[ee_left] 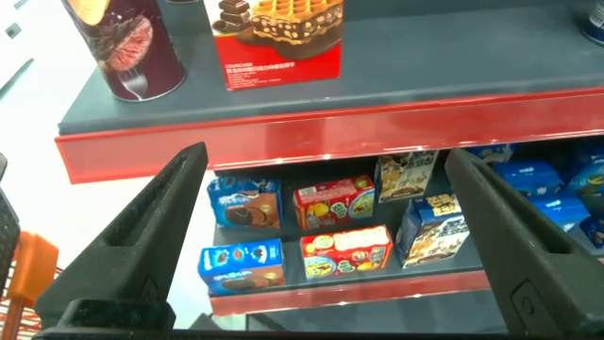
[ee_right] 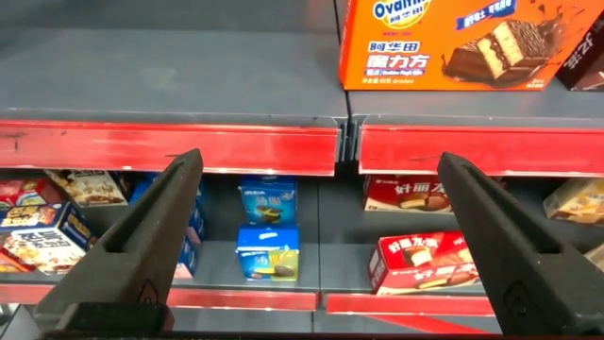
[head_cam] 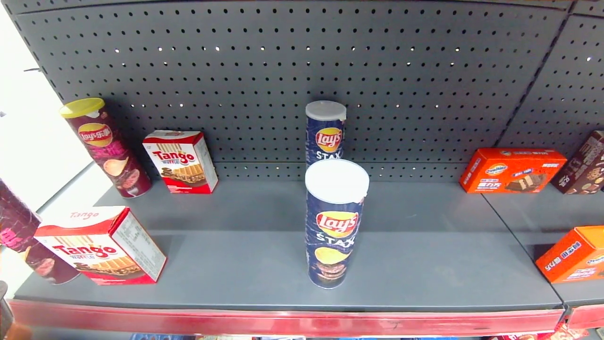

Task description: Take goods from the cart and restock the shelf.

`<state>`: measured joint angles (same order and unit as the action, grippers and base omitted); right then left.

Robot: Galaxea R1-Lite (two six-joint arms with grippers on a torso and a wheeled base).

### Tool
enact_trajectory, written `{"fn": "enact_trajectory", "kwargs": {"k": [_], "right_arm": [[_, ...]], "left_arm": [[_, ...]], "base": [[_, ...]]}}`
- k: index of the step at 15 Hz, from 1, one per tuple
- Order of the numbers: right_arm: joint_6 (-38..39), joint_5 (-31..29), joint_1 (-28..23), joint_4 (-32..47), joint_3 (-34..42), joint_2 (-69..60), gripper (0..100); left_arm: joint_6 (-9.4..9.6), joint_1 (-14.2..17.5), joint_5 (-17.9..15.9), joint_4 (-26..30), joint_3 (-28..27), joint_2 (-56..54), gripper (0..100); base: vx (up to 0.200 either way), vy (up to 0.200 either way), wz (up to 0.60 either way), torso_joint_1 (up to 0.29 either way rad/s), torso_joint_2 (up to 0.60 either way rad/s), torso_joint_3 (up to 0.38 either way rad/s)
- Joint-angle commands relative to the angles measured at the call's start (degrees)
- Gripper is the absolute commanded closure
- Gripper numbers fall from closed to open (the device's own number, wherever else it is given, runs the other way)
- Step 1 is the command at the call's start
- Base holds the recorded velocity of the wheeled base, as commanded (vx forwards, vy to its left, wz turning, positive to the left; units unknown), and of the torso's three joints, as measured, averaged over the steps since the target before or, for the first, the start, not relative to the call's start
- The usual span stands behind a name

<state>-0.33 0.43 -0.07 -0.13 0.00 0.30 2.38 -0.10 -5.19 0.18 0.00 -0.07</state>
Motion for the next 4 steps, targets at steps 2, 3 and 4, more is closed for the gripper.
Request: {"fn": "enact_trajectory", "kwargs": {"k": [2,3,4], "right_arm": [[-0.02,0.01,-0.01,-0.04,0.00,0.13,0],[-0.11,0.01,-0.01,-0.04,0.00,0.13,0],[-0.11,0.01,-0.01,-0.04,0.00,0.13,0]], "left_arm": [[0.00,0.01,0.01,-0.01,0.00,0.07,0],[0.00,0.01,0.01,-0.01,0.00,0.07,0],[0.00,0.01,0.01,-0.01,0.00,0.07,0]], "base": [[0.000,0.000,0.00,0.000,0.00,0.000],[0.000,0.000,0.00,0.000,0.00,0.000],[0.000,0.000,0.00,0.000,0.00,0.000]]}}
